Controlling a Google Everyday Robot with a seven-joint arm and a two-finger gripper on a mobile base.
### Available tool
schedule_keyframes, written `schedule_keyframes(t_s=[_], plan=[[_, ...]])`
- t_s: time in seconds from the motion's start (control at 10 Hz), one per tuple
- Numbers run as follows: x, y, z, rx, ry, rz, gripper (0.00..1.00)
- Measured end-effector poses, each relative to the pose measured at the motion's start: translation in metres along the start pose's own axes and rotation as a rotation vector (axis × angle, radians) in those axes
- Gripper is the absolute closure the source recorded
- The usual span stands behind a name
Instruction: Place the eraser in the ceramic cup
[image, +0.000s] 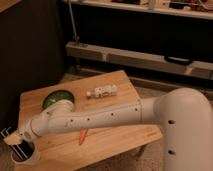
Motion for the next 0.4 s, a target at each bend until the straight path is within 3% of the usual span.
schedule_keyframes(t_s=[0.1, 0.4], plan=[[-0.0035, 0.0027, -0.0036, -0.031, 0.009, 0.022, 0.20], [-0.0078, 0.0042, -0.0092, -0.058, 0.019, 0.043, 0.20]])
